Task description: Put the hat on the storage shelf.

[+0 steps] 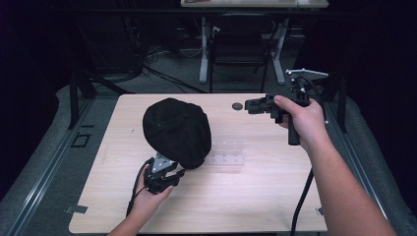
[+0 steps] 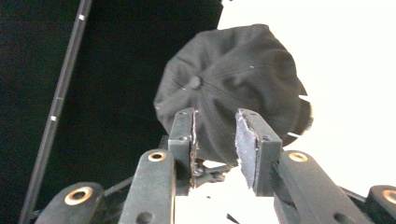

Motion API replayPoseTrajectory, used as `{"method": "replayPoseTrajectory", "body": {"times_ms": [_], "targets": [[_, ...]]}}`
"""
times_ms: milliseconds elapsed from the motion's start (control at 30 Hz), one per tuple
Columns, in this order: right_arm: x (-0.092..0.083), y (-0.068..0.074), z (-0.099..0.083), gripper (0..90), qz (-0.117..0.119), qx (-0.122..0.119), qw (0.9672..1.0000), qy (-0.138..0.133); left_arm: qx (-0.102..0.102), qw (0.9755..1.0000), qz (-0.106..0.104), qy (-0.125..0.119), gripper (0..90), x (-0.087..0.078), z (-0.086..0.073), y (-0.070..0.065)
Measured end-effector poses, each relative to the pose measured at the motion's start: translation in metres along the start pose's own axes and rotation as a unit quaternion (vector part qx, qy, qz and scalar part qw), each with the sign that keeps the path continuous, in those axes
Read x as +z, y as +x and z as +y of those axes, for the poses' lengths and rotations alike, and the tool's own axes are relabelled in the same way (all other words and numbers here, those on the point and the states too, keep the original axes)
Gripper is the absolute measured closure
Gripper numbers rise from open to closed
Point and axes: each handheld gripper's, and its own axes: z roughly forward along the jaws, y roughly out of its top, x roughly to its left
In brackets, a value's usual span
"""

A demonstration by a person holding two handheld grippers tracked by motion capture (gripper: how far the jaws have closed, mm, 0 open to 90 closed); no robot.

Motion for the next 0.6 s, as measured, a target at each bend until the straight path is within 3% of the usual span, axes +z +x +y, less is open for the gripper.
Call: {"method": "replayPoseTrajectory", "body": {"times_ms": [133, 267, 367, 600], "targets": [[-0.003, -0.005, -0.006, 66.4, -0.018, -0.006, 0.9998, 0.005, -0.019, 0.9998, 0.0, 0.005, 50.2, -0.009, -0.005, 0.009], [-0.003, -0.009, -0.015, 66.2, -0.061, -0.016, 0.9979, 0.016, -0.033, 0.9994, 0.006, 0.011, 49.1, -0.019, -0.013, 0.02], [-0.003, -0.01, -0.023, 66.0, -0.109, -0.04, 0.9931, 0.017, -0.043, 0.999, 0.01, 0.007, 48.1, -0.027, -0.018, 0.026], [-0.005, -0.016, -0.041, 65.4, -0.162, -0.065, 0.9846, 0.007, -0.059, 0.998, 0.023, -0.004, 46.8, -0.043, -0.03, 0.042]]}}
